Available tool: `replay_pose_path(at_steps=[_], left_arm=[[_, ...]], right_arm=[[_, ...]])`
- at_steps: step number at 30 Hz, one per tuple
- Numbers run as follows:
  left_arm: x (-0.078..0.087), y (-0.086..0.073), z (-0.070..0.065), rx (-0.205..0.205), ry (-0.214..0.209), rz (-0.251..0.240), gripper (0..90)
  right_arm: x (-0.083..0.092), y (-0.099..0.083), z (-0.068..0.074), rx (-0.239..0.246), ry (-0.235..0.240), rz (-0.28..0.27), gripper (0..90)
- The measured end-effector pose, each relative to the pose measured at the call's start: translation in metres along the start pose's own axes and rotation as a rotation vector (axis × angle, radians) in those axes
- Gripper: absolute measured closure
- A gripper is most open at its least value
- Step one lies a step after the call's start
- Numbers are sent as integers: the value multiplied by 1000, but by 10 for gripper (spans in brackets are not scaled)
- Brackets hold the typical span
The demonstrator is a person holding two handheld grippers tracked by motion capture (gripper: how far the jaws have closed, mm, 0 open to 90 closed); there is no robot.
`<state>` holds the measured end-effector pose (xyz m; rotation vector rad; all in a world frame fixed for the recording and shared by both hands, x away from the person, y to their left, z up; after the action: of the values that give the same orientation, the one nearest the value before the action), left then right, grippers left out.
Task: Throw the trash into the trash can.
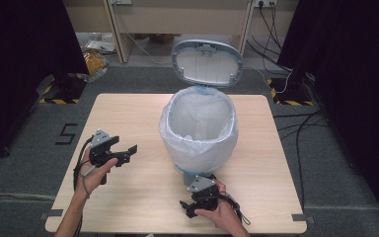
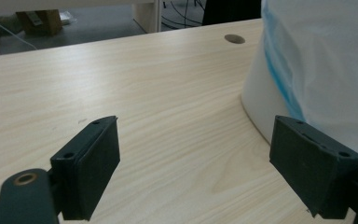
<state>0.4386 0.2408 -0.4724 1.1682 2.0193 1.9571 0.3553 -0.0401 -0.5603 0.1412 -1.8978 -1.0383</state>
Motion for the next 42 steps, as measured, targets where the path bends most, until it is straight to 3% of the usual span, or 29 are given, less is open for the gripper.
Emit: replay_pose_path(at_steps=[7, 11, 23, 35, 42], left_arm=[[-5, -28, 7, 31, 3, 53, 157], [-6, -38, 11, 15, 35, 81, 157], [-7, -74, 17, 18, 56, 200, 158], [-11, -93, 18, -9, 67, 269, 158], [-11, -95, 17, -35, 65, 262, 143]], right_arm=[[0, 0, 0, 0, 0, -1, 11], [0, 0, 0, 0, 0, -1, 11], [0, 0, 0, -1, 0, -2, 11], [0, 0, 0, -1, 0, -2, 11], [0, 0, 0, -1, 0, -3, 11]])
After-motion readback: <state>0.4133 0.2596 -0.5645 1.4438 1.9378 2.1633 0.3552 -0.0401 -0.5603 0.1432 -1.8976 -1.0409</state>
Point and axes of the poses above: each handheld gripper's, and its own axes: x roughly backward along the jaws, y roughly out of its top, z roughly to its left, the point moved 6 cm from there along -x, roughly forward along the jaws, and after that the axes turned 7 degrees about -y, right-handed, at the moved point
